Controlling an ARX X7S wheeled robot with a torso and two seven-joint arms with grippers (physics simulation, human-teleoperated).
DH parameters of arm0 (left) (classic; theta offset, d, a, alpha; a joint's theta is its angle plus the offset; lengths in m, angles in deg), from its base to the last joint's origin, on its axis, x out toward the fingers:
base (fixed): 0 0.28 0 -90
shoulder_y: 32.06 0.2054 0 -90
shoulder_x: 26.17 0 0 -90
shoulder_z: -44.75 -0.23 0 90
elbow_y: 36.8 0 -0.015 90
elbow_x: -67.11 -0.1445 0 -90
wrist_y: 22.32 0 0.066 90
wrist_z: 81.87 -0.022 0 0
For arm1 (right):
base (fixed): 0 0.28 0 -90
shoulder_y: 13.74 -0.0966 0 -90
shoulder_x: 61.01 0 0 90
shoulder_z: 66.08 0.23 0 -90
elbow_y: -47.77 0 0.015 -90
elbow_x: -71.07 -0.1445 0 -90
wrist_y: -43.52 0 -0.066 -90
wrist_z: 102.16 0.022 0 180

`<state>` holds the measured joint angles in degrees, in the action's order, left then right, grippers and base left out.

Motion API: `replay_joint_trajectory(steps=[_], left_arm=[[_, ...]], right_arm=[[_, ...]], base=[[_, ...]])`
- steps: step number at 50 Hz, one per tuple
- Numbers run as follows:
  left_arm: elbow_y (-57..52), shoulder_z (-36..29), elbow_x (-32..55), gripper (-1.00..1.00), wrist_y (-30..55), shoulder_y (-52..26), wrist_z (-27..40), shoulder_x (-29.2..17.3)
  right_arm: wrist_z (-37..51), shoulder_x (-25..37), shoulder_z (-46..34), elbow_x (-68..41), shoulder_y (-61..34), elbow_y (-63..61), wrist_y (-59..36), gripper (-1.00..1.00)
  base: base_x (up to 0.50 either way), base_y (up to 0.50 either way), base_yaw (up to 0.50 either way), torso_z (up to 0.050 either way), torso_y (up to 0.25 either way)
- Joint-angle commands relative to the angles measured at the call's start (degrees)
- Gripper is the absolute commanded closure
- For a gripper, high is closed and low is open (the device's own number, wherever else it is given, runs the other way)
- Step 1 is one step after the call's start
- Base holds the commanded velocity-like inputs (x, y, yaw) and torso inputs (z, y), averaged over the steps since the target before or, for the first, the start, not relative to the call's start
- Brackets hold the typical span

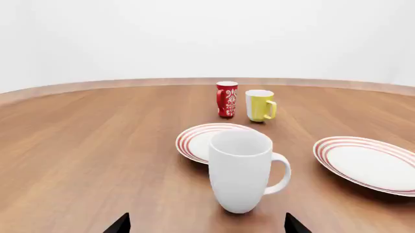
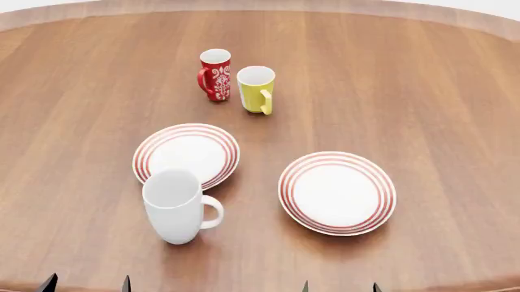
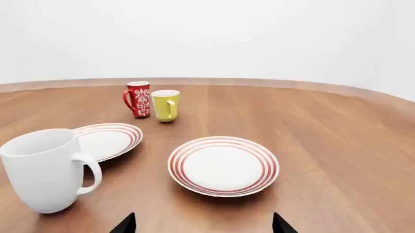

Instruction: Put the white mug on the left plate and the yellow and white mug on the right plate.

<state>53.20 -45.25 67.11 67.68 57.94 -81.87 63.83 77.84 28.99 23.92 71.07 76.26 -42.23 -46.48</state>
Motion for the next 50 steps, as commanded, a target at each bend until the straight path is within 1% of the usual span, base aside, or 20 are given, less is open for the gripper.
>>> replay_joint_trajectory(steps=[1, 5, 6, 8, 9, 10, 12, 13, 14, 50], left_arm=[[-0.35, -0.78, 1.03, -1.00, 0.38, -0.18, 1.14, -0.94], [-2.85, -1.05, 2.42, -1.00, 1.66, -0.11, 2.79, -1.69], [-6.42, -1.05, 3.12, -1.00, 4.59, 0.15, 2.80, -2.07], [-10.77, -1.23, 3.08, -1.00, 6.18, 0.37, 3.14, -2.89], [-19.01, 0.44, 5.59, -1.00, 11.50, 0.54, 2.98, -3.91], [-22.41, 1.01, 6.32, -1.00, 12.03, 1.26, 2.62, -4.76], [-25.48, 2.46, 8.05, -1.00, 13.09, 1.68, 2.79, -5.24], [-28.14, 4.85, 11.10, -1.00, 15.15, 1.87, 3.04, -5.38], [-32.17, 5.30, 9.43, -1.00, 13.28, 3.48, 3.67, -6.19], [-33.34, 3.88, 11.62, -1.00, 12.80, 4.09, 6.25, -8.42]], right_arm=[[1.64, 0.96, -1.35, 0.13, -0.05, 0.00, -0.97, -1.00], [2.27, 2.10, -3.00, 0.33, 0.22, -1.70, -2.41, -1.00], [2.34, 2.83, -3.42, 1.17, 0.17, -4.60, -4.10, -1.00], [2.66, 3.59, -2.57, 0.61, 0.53, -9.52, -5.85, -1.00], [2.43, 4.71, -1.48, 0.18, 1.47, -18.07, -10.48, -1.00], [3.13, 5.44, -1.76, 2.03, 3.15, -21.89, -10.78, -1.00], [3.97, 5.29, -0.67, 1.41, 3.93, -24.99, -12.08, -1.00], [4.36, 5.24, -0.57, 1.51, 5.79, -28.22, -11.71, -1.00], [4.34, 5.73, -3.77, 5.62, 6.96, -33.45, -14.82, -1.00], [6.10, 8.42, -6.94, 4.93, 5.22, -31.88, -16.84, -1.00]], base=[[0.00, 0.00, 0.00, 0.000, 0.000], [0.00, 0.00, 0.00, 0.000, 0.000], [0.00, 0.00, 0.00, 0.000, 0.000], [0.00, 0.00, 0.00, 0.000, 0.000], [0.00, 0.00, 0.00, 0.000, 0.000], [0.00, 0.00, 0.00, 0.000, 0.000], [0.00, 0.00, 0.00, 0.000, 0.000], [0.00, 0.00, 0.00, 0.000, 0.000], [0.07, 0.00, 0.50, 0.000, 0.000], [0.07, 0.01, 0.50, 0.000, 0.000]])
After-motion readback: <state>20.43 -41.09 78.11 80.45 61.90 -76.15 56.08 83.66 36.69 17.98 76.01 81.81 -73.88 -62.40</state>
